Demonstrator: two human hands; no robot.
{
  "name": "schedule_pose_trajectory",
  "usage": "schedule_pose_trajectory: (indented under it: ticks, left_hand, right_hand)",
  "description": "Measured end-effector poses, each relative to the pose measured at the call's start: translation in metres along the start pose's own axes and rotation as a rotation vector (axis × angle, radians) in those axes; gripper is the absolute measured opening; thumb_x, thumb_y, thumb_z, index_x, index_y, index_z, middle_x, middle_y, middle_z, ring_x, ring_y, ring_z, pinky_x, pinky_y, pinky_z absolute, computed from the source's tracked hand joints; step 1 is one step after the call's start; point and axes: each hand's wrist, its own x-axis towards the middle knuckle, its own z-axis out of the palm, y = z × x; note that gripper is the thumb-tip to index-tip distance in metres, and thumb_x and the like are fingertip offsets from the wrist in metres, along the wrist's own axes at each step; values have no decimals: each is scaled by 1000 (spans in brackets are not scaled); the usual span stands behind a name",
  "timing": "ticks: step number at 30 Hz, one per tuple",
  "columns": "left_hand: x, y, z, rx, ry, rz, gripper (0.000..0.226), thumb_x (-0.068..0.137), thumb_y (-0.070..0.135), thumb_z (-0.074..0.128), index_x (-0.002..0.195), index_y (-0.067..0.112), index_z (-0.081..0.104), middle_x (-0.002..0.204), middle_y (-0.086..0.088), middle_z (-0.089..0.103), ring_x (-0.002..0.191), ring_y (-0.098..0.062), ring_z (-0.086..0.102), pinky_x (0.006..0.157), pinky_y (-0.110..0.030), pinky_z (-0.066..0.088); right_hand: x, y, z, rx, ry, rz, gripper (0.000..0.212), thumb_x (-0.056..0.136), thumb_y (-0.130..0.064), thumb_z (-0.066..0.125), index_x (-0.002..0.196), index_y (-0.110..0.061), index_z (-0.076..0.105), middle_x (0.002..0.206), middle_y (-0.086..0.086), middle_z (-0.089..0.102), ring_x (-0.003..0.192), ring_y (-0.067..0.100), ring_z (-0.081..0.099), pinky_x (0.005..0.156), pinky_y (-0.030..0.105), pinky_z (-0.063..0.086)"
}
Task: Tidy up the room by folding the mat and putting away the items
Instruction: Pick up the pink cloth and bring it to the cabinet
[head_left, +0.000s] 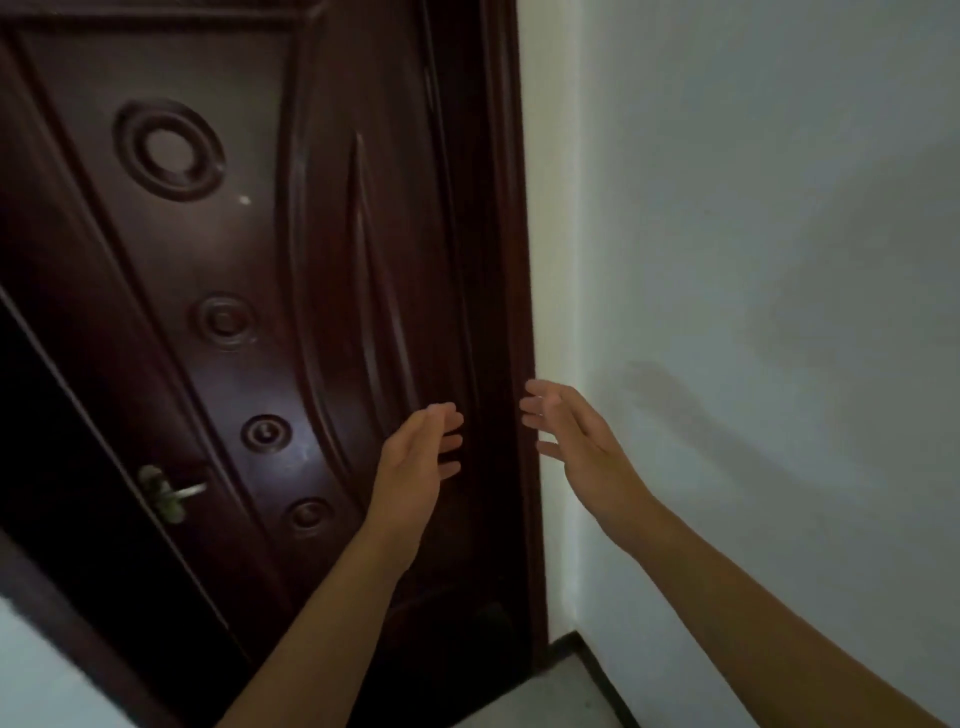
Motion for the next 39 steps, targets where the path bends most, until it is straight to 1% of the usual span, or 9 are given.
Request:
schedule_pose_trajectory:
  ticks: [2,4,7,10,17,21,24,30,39]
  left_hand:
    - [-23,25,-25,-36,90,5,31,107,37,38,114,24,66,120,-2,71,111,-18,66,94,-40,54]
    - [-42,44,-48,-47,146,30,34,107,39,36,115,23,65,121,-4,71,111,-18,66,92,-40,54]
    - [-69,67,-83,-60,271,77,37,105,43,38,114,22,67,118,-5,73,110,-19,68,91,-42,55]
    - [-100,87,-116,-28,363,125,38,105,43,37,119,22,66,118,-2,73,113,-17,68,93,-39,56]
    - [-185,122,-200,6,612,174,42,106,43,33,124,19,63,118,-1,72,109,-17,68,85,-31,56]
    - [-250,137,-254,28,762,174,42,105,45,35,120,20,66,116,1,74,109,-20,69,96,-44,55]
    - [-310,152,-300,20,886,198,41,104,45,38,118,19,67,115,0,74,110,-22,69,97,-48,55]
    - [-438,186,-374,72,1078,225,43,106,41,35,123,14,63,121,-7,71,112,-24,67,96,-47,55]
    - [-655,206,-445,234,1368,223,49,104,52,31,127,21,61,123,2,69,111,-17,66,96,-41,55]
  right_hand:
    - [-8,-31,15,46,-85,-51,48,93,-58,32,133,-39,50,131,-13,59,122,2,56,109,29,45]
    - [-12,-53,28,97,-135,-98,40,94,-57,32,127,-44,50,130,-15,60,121,-1,57,106,27,45]
    - [-16,-80,54,196,-199,-126,34,102,-47,34,128,-38,53,130,-8,61,122,3,58,109,33,45]
    - [-25,-98,88,296,-261,-126,45,93,-54,37,128,-33,56,130,-3,63,122,8,59,111,40,44]
    - [-67,-124,179,431,-443,-101,35,104,-40,37,128,-27,60,126,-2,67,118,8,62,110,39,45]
    - [-104,-148,239,451,-562,-103,35,106,-36,35,129,-25,58,126,0,66,118,9,62,106,34,47]
    - [-147,-177,292,519,-654,-113,34,105,-36,34,125,-26,59,125,3,67,119,14,62,105,36,47]
    - [-262,-227,389,603,-876,-105,35,105,-41,36,124,-27,62,121,0,70,115,11,66,106,40,47]
    - [-468,-301,506,649,-1267,-137,53,91,-61,37,126,-29,59,126,0,67,119,13,63,108,44,46]
